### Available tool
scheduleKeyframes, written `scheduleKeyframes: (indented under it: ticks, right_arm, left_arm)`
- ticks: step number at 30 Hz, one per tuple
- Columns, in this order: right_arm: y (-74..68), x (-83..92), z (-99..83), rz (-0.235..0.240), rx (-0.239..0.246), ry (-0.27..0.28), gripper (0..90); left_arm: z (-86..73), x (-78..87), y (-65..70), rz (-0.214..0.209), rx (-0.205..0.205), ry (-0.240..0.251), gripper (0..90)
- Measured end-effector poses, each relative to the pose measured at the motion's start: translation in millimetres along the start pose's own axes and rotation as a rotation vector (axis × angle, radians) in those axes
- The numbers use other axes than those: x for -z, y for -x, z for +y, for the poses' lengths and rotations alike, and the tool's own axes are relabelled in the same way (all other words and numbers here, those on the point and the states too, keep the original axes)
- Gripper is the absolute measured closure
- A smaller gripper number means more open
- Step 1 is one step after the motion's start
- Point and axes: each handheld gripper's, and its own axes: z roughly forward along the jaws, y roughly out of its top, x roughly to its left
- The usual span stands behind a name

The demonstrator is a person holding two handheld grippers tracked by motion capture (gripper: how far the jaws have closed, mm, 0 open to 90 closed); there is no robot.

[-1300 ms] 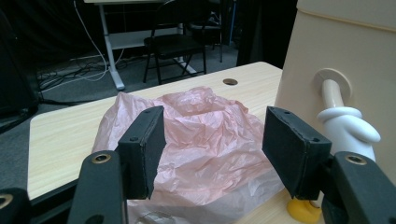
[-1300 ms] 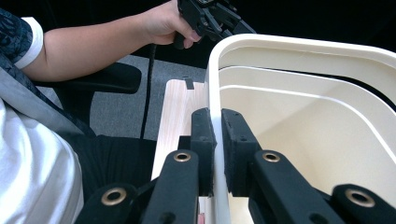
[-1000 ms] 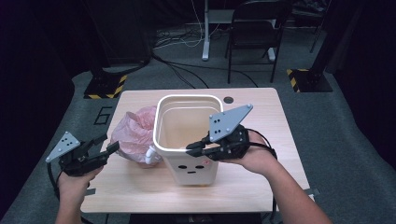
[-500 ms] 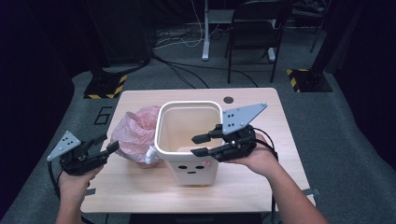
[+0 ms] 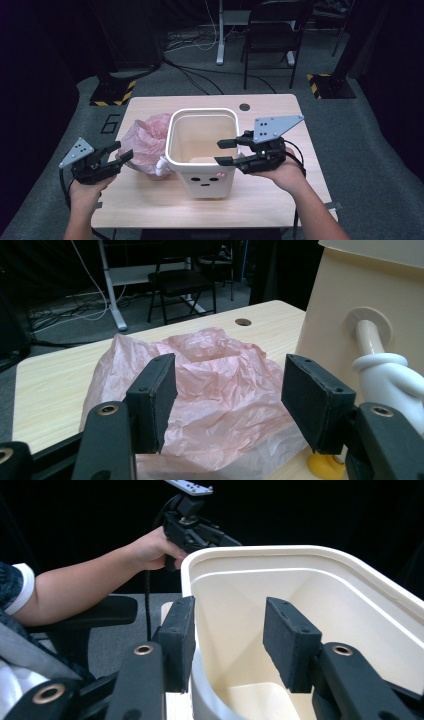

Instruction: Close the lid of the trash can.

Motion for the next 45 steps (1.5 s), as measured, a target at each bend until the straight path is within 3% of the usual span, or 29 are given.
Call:
scheduleKeyframes:
  ticks: [7,15,23,26,32,35,40,45]
  right_arm:
    - [1.2,19.5,-10.9,-0.073,-0.037,0.033,52.5]
    - [1.0,36.8,-33.4,-0.200,-0.110,0.101,51.3]
    - [-4.7,52.7,-54.0,-0.301,-0.131,0.151,50.4]
    - [-4.7,56.7,-64.3,-0.373,-0.128,0.143,50.1]
    - [0.3,60.5,-91.3,-0.448,-0.183,0.149,49.2]
    - [3.0,59.7,-105.0,-0.525,-0.189,0.117,48.5]
    - [10.5,58.2,-125.1,-0.585,-0.216,0.095,48.0]
    - [13.5,57.1,-138.4,-0.604,-0.248,0.100,47.7]
  left_arm:
    - [-0.3,1.2,1.1,0.004,-0.005,-0.001,38.4]
    - [-1.3,2.9,-1.7,0.016,0.000,0.000,38.2]
    - [-2.0,3.1,-3.1,0.021,0.005,0.004,38.1]
    - [-2.3,1.8,-2.8,0.020,0.001,-0.001,38.1]
    - [-3.7,-3.1,-2.9,0.016,0.002,-0.011,38.0]
    - [-4.3,-5.2,-2.8,0.015,0.003,-0.016,38.1]
    - [-4.9,-7.2,-3.0,0.013,-0.001,-0.021,38.0]
    - [-5.0,-6.4,-3.9,0.017,0.002,-0.017,38.0]
